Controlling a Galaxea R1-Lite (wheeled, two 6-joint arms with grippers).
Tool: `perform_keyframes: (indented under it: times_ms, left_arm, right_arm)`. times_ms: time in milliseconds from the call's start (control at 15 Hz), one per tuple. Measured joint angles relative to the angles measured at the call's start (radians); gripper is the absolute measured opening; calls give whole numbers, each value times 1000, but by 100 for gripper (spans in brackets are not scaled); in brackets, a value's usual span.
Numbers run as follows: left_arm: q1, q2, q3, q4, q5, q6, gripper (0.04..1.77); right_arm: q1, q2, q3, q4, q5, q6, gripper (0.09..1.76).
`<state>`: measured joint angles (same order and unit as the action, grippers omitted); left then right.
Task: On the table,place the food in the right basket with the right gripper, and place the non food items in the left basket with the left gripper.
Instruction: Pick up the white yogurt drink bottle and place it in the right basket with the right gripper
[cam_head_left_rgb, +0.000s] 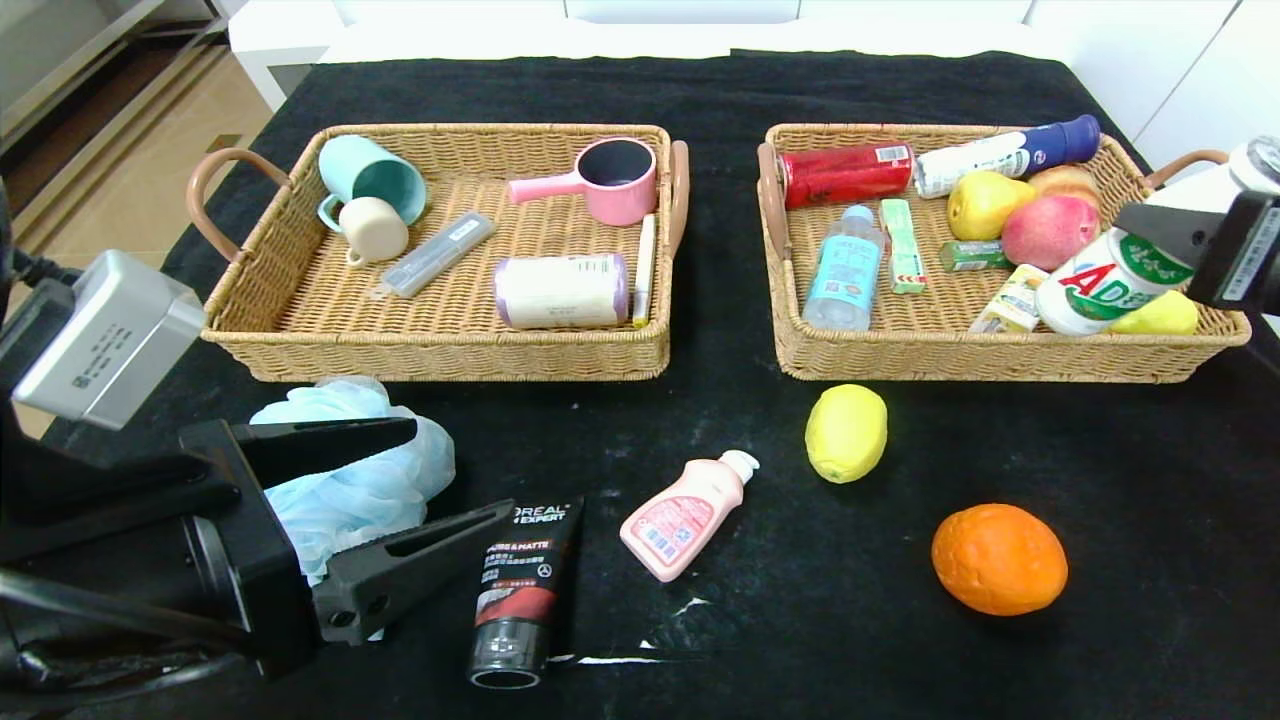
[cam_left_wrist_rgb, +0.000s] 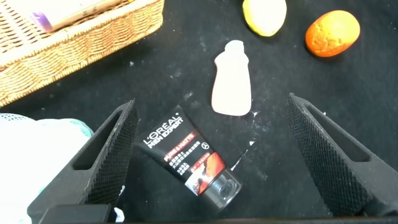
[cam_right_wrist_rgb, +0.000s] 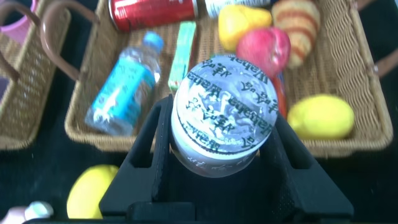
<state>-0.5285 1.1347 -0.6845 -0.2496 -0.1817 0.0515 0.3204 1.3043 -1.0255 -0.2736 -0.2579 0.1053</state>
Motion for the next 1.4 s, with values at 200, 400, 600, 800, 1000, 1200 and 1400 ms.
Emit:
perform_keyframes:
  times_ms: [200, 400, 600, 800, 1000, 1200, 1400]
  left_arm:
    - [2, -2, -2, -1, 0, 2, 172]
    - [3, -2, -3, -1, 5, 8, 172]
    - [2, -2, -3, -2, 13, 10, 172]
    - [3, -1, -4, -2, 13, 12, 172]
    - [2, -1, -3, -1, 14, 14, 172]
    - [2, -1, -3, 0, 14, 14, 172]
    - [3, 0, -2, 0, 14, 14, 172]
  right_arm:
    - [0, 92, -133, 18, -2, -6, 88]
    - [0, 198, -247, 26, -2, -8, 88]
    - [0, 300, -324, 18, -4, -8, 88]
    - [1, 377, -379, 11, -7, -8, 88]
    - [2, 416, -397, 12, -8, -8, 88]
    - [2, 427, -399, 13, -8, -8, 88]
    - [2, 431, -399, 13, -8, -6, 100]
